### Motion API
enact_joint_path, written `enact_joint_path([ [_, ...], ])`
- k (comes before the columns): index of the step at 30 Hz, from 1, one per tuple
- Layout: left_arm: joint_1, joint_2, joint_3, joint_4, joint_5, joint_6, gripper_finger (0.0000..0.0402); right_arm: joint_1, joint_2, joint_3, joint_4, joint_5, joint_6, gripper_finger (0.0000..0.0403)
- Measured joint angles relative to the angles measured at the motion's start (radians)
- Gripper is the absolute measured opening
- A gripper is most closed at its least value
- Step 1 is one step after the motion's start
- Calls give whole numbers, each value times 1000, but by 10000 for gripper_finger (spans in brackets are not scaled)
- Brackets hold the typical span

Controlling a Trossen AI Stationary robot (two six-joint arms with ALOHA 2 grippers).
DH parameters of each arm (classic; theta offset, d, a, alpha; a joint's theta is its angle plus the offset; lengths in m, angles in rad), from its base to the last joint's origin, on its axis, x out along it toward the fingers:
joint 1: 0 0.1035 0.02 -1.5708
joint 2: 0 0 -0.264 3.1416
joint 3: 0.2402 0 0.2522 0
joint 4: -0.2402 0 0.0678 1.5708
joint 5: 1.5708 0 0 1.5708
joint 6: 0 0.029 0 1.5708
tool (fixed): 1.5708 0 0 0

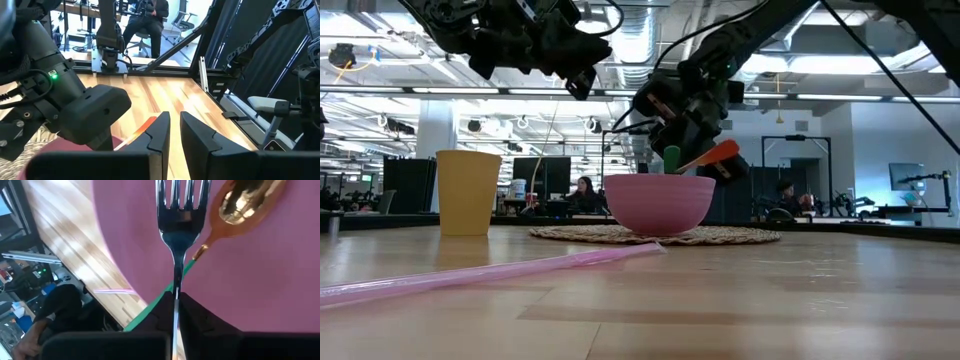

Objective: Pick & Place Utensil
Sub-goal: Put the orange fork into the pink bowl, then put the yellow cup on the brown mat to the top left of the pink bowl

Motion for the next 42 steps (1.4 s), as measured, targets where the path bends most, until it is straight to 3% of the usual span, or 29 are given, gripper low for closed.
enact_joint_path([
  [24,0,0,0,8,0,1,44,-10,-2,0,3,19,45,59],
  [33,0,0,0,8,0,2,44,-24,-2,0,11,19,26,61],
  [42,0,0,0,8,0,2,44,-29,-3,108,-63,20,-154,61],
])
